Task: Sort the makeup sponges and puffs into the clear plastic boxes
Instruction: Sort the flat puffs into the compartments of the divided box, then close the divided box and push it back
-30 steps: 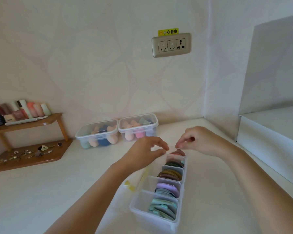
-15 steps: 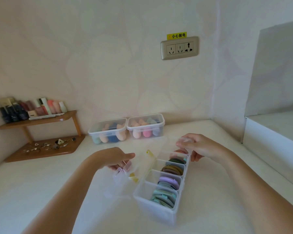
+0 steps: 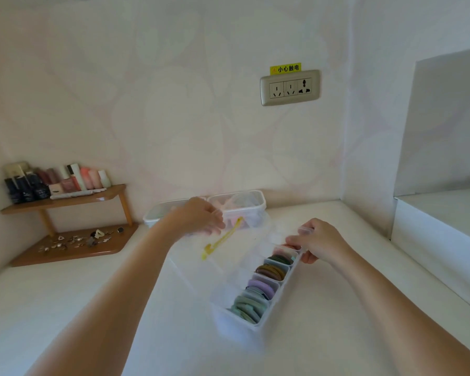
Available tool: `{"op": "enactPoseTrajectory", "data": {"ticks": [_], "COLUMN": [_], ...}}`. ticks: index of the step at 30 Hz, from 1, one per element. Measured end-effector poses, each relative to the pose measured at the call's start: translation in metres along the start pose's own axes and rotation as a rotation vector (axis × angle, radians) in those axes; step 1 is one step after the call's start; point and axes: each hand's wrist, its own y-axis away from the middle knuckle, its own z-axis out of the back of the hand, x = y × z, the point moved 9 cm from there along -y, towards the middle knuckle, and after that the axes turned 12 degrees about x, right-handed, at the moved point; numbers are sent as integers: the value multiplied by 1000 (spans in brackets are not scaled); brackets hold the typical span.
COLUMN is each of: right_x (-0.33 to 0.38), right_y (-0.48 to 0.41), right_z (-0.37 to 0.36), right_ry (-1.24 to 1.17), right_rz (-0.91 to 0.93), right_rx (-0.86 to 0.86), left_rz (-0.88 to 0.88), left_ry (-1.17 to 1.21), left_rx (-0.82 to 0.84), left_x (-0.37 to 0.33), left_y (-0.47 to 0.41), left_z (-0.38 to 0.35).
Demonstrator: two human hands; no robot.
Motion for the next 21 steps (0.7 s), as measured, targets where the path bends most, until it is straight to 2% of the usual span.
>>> {"op": "enactPoseTrajectory", "data": {"ticks": [3, 6, 8, 10, 12, 14, 16, 18, 21], "right_x": [-2, -12, -15, -19, -17, -7, 8, 25, 40], "right_y": [4, 5, 5, 3, 4, 12, 23, 25, 20], "right_z": [-2, 7, 16, 24, 38, 60, 73, 68, 35], "right_ry": [-78, -283, -275, -261, -57, 273, 328, 258, 283], "right_rz": [-36, -77, -82, -86, -60, 10, 145, 328, 469], "right_rx": [78, 84, 52, 22, -102, -354, -506, -421, -105], "left_rz": [-56, -146, -243, -317, -329, -329, -328, -302, -189], "left_ry": [-212, -425, -670, -791, -828, -797, -701, -686, -799], "left_rx": [-37, -31, -72, -91, -47, 69, 195, 250, 184], "left_x": [-41, -71, -86, -91, -84, -71, -60, -46, -20], "left_y": [8, 21, 27, 27, 23, 22, 25, 26, 23], "left_z": [-4, -28, -45, -58, -69, -85, -100, -111, -106]}}
